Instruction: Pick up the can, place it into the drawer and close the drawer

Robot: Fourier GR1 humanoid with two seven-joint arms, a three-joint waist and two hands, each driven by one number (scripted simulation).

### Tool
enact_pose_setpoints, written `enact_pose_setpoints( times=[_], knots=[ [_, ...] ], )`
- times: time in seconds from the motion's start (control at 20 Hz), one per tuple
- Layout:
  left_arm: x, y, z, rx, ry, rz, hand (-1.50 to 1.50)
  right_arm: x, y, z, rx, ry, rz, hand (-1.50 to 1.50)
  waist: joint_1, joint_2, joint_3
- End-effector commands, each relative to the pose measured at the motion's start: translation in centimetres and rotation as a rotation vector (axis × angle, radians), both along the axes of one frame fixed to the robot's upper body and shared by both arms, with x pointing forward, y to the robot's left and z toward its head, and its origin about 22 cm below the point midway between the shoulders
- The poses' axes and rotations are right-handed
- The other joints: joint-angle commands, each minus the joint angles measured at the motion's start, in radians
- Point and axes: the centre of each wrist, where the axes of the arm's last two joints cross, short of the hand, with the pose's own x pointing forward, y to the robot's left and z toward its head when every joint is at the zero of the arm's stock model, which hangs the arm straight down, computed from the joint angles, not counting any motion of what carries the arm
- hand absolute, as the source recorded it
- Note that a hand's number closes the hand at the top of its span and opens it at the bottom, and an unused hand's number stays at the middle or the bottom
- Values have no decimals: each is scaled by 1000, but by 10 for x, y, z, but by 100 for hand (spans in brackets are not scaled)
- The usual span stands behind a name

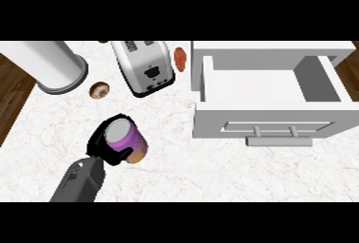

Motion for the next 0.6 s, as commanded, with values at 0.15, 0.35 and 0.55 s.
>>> enact_pose_setpoints(
  times=[0.15, 0.35, 0.55],
  knots=[
    [26, -5, 38, -27, -13, 379, 150, -3, 11, 6, 8, 7, -2, -150, 2, -2, 1],
    [20, -22, 73, -20, -60, 364, 150, -8, 7, 8, -4, -12, -5, -150, 3, -3, 0],
    [16, -28, 109, 31, -142, 384, 150, -13, 1, 3, 14, 1, -6, -150, 2, -3, 0]
  ],
)
